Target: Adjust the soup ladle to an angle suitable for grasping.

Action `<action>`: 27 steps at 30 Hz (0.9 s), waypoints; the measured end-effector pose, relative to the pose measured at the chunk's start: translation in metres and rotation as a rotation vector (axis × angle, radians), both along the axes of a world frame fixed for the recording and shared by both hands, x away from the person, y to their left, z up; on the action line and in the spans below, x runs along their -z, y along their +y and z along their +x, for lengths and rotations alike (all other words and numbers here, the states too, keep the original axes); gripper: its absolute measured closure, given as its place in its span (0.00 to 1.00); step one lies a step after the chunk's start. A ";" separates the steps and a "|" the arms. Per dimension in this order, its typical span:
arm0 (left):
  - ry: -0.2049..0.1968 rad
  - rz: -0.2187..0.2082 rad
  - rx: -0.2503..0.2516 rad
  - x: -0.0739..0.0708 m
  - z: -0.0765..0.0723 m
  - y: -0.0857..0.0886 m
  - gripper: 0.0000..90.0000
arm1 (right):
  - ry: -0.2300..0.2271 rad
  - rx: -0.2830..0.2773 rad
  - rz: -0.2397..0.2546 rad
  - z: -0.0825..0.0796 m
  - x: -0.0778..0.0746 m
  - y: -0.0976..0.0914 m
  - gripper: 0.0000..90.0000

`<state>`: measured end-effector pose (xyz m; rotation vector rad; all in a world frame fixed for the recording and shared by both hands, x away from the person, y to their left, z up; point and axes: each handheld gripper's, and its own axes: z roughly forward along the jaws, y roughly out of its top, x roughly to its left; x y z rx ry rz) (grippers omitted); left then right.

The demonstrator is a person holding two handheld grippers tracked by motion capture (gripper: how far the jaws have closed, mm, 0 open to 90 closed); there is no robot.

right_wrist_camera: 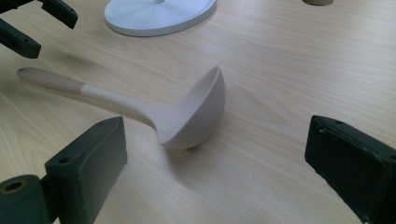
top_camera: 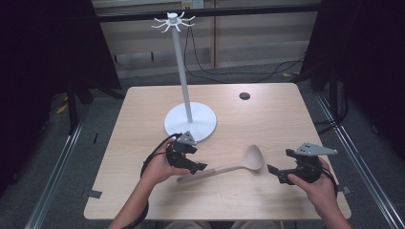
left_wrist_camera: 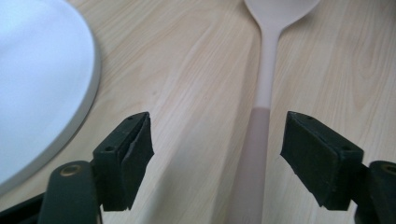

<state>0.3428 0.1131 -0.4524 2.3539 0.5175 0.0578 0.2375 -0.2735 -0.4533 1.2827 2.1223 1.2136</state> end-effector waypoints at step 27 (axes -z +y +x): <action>-0.020 -0.042 -0.201 0.012 -0.024 0.078 0.17 | 0.031 -0.237 -0.082 0.046 -0.018 0.081 0.08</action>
